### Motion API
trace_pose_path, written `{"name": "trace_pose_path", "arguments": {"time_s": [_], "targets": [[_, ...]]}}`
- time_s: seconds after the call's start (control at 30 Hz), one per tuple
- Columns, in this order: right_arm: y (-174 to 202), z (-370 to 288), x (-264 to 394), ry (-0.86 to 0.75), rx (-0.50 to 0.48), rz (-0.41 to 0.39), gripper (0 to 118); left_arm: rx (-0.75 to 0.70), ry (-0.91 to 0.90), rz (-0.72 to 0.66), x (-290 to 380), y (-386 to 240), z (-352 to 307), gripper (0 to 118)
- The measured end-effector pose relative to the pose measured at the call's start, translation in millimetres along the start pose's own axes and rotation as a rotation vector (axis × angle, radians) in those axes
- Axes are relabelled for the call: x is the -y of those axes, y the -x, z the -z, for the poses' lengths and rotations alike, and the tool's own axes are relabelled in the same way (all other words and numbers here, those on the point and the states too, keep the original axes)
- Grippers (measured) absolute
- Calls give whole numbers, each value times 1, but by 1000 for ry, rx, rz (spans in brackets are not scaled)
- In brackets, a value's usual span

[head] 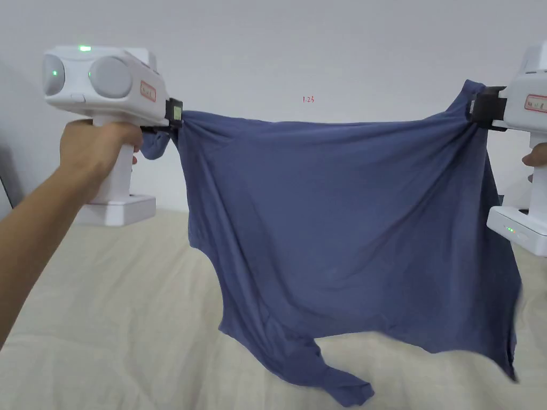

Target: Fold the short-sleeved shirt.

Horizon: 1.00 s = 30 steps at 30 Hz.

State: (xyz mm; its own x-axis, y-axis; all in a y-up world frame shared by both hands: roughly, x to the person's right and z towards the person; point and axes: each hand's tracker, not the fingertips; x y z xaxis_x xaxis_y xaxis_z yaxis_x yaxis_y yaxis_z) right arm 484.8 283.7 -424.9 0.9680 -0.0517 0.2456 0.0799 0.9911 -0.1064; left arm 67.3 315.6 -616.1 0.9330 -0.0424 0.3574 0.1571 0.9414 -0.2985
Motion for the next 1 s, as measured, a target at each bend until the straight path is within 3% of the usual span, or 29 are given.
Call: {"name": "trace_pose_path", "arguments": {"time_s": [0.23, 0.4, 0.53, 0.83, 1.0], "targets": [[-10, 15, -24, -41, 11, 1, 8, -39, -71, 42, -56, -10, 8, 7], [-15, 22, -12, -41, 9, -4, 8, -28, -102, 68, -54, -21, 11, 7], [-22, 33, 23, 20, 24, -30, 8, -9, -23, 126, -2, -39, 20, 7], [-40, 47, 134, 184, 40, 26, 8, 43, 158, 106, 120, -34, 71, 7], [-39, 26, 190, 261, 43, 59, 8, 87, 230, 94, 182, -34, 66, 7]]}}
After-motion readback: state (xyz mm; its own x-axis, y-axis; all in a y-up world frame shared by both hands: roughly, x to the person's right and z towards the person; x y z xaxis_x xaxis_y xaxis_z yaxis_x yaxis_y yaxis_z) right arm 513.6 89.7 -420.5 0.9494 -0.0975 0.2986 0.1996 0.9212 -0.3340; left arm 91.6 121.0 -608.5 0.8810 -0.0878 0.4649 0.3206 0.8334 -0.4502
